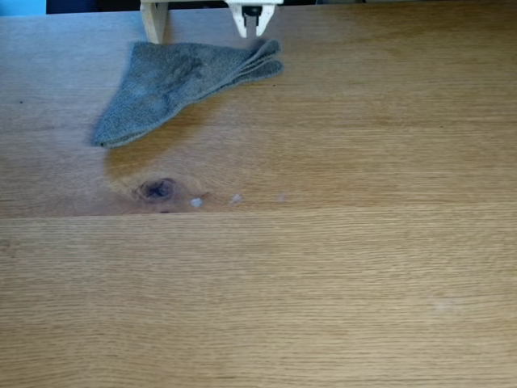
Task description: Clean the area in front of the robot
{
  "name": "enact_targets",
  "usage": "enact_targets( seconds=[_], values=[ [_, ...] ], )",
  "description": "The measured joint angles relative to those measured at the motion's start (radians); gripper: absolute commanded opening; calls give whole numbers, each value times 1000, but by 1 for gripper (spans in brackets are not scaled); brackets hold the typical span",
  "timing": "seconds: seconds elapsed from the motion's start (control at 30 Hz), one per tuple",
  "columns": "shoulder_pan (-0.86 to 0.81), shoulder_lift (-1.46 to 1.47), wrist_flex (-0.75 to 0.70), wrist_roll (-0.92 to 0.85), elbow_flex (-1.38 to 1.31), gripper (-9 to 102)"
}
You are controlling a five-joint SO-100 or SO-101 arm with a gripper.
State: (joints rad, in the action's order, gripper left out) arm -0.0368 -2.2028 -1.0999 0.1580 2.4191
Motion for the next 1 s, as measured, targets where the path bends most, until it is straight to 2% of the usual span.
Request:
enact_targets(
  seconds=[0.2, 0.47, 0.7, 1.0],
  values=[
    [-66, 31, 0, 71, -40, 33],
    [-327, 258, 97, 103, -58, 36],
    [-588, 597, 261, -12, -60, 39],
    [-707, 788, 391, -126, -60, 41]
  ],
)
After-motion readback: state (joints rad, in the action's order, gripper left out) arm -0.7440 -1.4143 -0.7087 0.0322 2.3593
